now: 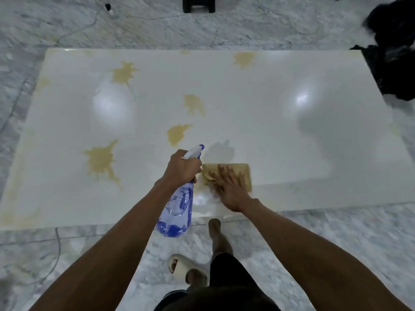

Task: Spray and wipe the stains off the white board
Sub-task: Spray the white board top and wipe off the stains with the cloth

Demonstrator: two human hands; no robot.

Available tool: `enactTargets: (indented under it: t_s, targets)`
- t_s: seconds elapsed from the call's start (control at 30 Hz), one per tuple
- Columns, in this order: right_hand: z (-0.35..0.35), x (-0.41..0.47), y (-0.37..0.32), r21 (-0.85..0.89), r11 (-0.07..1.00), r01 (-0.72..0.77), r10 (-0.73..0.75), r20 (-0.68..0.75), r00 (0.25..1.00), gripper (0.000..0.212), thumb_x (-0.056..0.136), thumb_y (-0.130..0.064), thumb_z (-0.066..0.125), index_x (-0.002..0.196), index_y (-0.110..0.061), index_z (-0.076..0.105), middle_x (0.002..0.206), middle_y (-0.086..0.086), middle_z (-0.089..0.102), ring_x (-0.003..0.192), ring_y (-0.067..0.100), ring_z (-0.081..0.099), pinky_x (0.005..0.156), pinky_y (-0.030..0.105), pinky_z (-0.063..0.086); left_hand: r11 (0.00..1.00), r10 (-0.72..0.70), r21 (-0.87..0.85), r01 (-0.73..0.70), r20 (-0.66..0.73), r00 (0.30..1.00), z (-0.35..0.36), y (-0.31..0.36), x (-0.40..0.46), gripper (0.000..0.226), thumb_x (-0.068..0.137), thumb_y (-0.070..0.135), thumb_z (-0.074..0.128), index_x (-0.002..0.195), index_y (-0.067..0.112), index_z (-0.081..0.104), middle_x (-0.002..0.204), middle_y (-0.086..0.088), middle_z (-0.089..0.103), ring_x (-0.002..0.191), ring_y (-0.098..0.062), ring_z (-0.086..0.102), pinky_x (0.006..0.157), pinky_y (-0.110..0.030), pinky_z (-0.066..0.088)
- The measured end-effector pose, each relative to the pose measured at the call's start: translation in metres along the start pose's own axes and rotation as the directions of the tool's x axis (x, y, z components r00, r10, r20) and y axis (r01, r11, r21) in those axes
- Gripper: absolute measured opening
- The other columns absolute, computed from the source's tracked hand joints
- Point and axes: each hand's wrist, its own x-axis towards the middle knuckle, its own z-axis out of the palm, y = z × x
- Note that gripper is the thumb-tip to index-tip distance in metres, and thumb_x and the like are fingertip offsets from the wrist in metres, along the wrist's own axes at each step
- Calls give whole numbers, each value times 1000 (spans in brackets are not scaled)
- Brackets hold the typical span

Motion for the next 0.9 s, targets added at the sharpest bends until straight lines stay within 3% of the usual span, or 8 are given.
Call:
enactTargets:
  t_s: [0.07, 0.13, 0.17, 0.23, 0.47, 0.53, 0.67, 0.9]
  targets:
    - [-33, 6, -3, 281, 957, -65, 59, 32, 998, 56, 105, -48, 25, 157, -28, 22, 160, -1, 29, 149, 22, 24, 120, 43, 21, 1000, -7, -1, 7, -10, 1000, -3, 1, -6, 40, 75, 20, 55, 94, -13, 65, 74, -16, 70, 41, -22, 55, 54, -32, 50]
    - [-79, 16, -8, 588, 802, -106, 160, -39, 986, 42, 104, -46, 34, 139, -27, 50, 118, -5, 61, 108, 18, 58, 84, 21, 48, 1000, -11, -14, 11, -32, 999, -9, 12, -4, 37, 78, 18, 57, 100, -11, 66, 75, -15, 70, 40, -21, 55, 53, -31, 50]
    - [-103, 24, -10, 693, 714, -102, 197, -59, 979, 33, 105, -41, 37, 129, -25, 54, 104, -3, 61, 94, 20, 59, 72, 20, 48, 1000, -7, -18, 6, -42, 999, -14, 21, 0, 41, 76, 19, 57, 102, -11, 65, 74, -14, 70, 39, -20, 54, 52, -30, 50]
    - [-150, 51, -15, 753, 656, -57, 209, -109, 972, 35, 107, -32, 38, 132, -15, 55, 109, 5, 61, 100, 24, 57, 86, 33, 50, 999, 33, -15, -34, -70, 997, -25, 41, 13, 46, 70, 22, 56, 102, -11, 66, 73, -12, 69, 38, -19, 54, 50, -28, 49]
    - [-282, 218, -51, 358, 920, 162, -33, -342, 939, 36, 107, -33, 32, 128, -9, 49, 98, 7, 57, 85, 27, 55, 75, 34, 37, 992, 94, -61, -107, -187, 978, -69, 89, 88, 30, 76, 19, 56, 85, -8, 67, 68, -11, 69, 42, -22, 54, 59, -35, 51]
    - [-287, 273, -60, 196, 968, 155, -79, -349, 934, 35, 107, -31, 29, 133, -14, 45, 110, 11, 59, 101, 34, 58, 83, 41, 42, 991, 90, -74, -108, -207, 974, -77, 89, 110, 37, 68, 22, 53, 85, -8, 67, 69, -11, 70, 47, -25, 56, 59, -35, 51]
    - [-237, 347, -64, -53, 998, -42, 36, -111, 993, 60, 105, -47, 19, 158, -21, 9, 165, 5, 13, 152, 31, 12, 118, 60, 11, 990, 88, -84, -110, -229, 969, -86, 75, 145, 43, 70, 25, 52, 89, -11, 66, 73, -14, 69, 56, -29, 58, 53, -32, 51]
    - [-151, 324, -61, -146, 989, -4, -12, -108, 994, 55, 103, -51, 13, 155, -43, -4, 165, -3, -20, 150, 27, -23, 117, 57, -16, 997, 44, -46, -55, -210, 977, -98, 51, 139, 41, 67, 22, 52, 90, -9, 67, 75, -14, 71, 54, -26, 60, 59, -36, 56]
